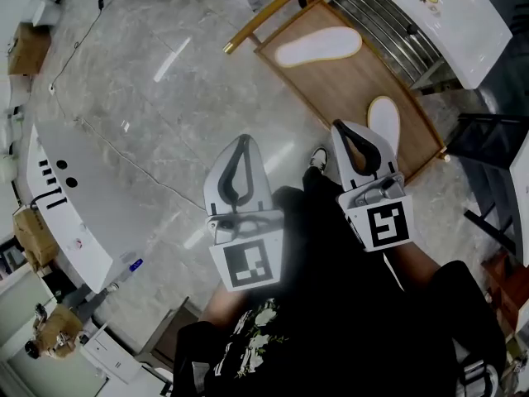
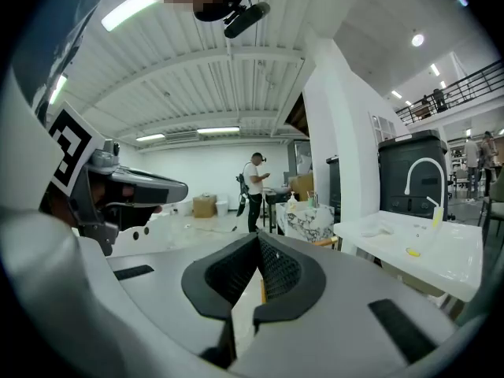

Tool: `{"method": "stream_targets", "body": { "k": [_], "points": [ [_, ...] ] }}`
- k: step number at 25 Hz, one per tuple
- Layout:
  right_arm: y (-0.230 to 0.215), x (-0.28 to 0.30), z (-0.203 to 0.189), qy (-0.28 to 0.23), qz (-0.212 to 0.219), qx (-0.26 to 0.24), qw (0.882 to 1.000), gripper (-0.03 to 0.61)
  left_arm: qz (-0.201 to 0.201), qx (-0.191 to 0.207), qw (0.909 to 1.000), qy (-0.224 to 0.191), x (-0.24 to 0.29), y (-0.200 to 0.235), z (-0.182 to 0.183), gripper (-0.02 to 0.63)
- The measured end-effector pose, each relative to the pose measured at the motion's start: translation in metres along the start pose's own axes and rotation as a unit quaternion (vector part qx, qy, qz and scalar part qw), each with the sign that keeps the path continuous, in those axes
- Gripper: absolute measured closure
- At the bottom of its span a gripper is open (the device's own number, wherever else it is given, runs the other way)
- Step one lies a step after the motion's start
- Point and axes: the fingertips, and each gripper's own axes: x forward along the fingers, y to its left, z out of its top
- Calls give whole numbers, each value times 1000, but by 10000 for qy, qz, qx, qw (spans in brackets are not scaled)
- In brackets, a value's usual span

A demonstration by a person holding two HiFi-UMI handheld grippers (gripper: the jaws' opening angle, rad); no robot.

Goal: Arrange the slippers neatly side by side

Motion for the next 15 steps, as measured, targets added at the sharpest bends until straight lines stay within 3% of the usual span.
{"method": "stream_targets", "body": {
  "k": [7, 15],
  "points": [
    [-28, -10, 6, -242, -616, 214, 9976, 580, -472, 115, 9988, -98, 18, -14, 17, 612],
    [-85, -54, -11, -85, -1965, 426, 9796, 580, -1496, 425, 9874, -307, 62, -54, 32, 612]
  ]
}}
